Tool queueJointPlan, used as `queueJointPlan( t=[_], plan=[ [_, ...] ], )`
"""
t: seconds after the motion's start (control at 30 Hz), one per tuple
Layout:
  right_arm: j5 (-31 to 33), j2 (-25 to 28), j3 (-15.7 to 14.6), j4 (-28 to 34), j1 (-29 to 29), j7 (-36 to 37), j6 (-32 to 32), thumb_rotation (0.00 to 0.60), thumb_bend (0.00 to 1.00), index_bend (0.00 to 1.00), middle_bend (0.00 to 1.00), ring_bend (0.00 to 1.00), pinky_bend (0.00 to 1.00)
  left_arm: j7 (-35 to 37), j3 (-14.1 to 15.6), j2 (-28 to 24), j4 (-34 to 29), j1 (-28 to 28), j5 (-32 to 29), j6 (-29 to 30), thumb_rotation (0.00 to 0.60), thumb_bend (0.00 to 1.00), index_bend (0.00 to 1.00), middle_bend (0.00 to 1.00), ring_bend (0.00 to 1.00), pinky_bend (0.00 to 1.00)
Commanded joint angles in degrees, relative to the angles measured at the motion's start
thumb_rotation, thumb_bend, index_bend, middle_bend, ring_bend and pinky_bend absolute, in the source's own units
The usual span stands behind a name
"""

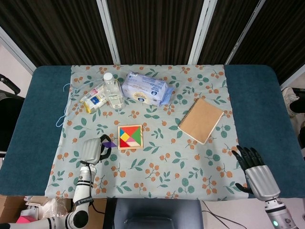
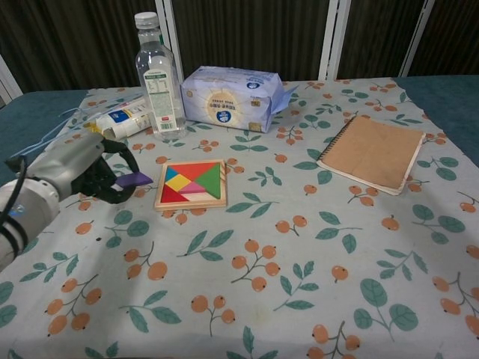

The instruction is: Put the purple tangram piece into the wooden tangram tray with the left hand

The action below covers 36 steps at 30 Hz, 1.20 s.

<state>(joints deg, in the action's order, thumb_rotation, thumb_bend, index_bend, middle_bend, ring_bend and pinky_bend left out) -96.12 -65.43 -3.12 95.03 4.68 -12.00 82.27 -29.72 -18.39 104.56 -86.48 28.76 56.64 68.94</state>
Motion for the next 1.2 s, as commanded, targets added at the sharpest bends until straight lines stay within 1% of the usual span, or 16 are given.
queueJointPlan(
  t=[0.03, 0.2, 0.47, 0.73, 0.9, 1.03, 1.2],
  plan=[
    [0.0, 0.3, 0.0, 0.0, 0.0, 0.6, 0.0, 0.6, 0.16, 0.0, 0.0, 0.0, 0.0, -3.7, -2.0, 3.9, 1.3, 3.5, -3.6, -0.2, 0.6, 0.39, 0.6, 1.0, 1.0, 1.0],
    [-0.3, 1.1, -0.1, 0.0, 0.1, 2.3, 0.3, 0.6, 0.16, 0.0, 0.0, 0.0, 0.0, -6.7, -2.6, 8.4, 4.8, 6.7, -5.9, 0.3, 0.6, 0.39, 0.6, 1.0, 1.0, 1.0],
    [-1.0, 2.0, -0.5, -0.2, 0.3, 4.3, 0.2, 0.6, 0.16, 0.0, 0.0, 0.0, 0.0, -7.6, -4.0, 13.8, 10.1, 10.6, -6.9, 0.9, 0.6, 0.39, 0.59, 1.0, 1.0, 1.0],
    [-1.3, 2.7, -0.6, -0.3, 0.1, 5.8, 0.9, 0.6, 0.16, 0.0, 0.0, 0.0, 0.0, -8.3, -4.5, 16.2, 13.7, 12.5, -7.2, 1.5, 0.6, 0.39, 0.58, 1.0, 1.0, 1.0],
    [-1.3, 2.9, -0.7, -0.4, 0.2, 6.3, 0.9, 0.6, 0.16, 0.0, 0.0, 0.0, 0.0, -7.9, -4.7, 16.9, 15.1, 13.1, -7.3, 1.3, 0.6, 0.39, 0.56, 1.0, 1.0, 1.0],
    [-1.3, 3.1, -0.6, -0.4, 0.1, 6.5, 1.0, 0.6, 0.16, 0.0, 0.0, 0.0, 0.0, -7.7, -4.4, 16.9, 15.5, 13.2, -7.4, 0.9, 0.6, 0.39, 0.51, 1.0, 1.0, 1.0],
    [-1.1, 3.1, -0.5, -0.3, 0.1, 6.6, 1.1, 0.6, 0.16, 0.0, 0.0, 0.0, 0.0, -7.1, -4.1, 16.8, 15.5, 13.2, -7.1, 0.7, 0.6, 0.4, 0.39, 1.0, 1.0, 1.0]
  ],
)
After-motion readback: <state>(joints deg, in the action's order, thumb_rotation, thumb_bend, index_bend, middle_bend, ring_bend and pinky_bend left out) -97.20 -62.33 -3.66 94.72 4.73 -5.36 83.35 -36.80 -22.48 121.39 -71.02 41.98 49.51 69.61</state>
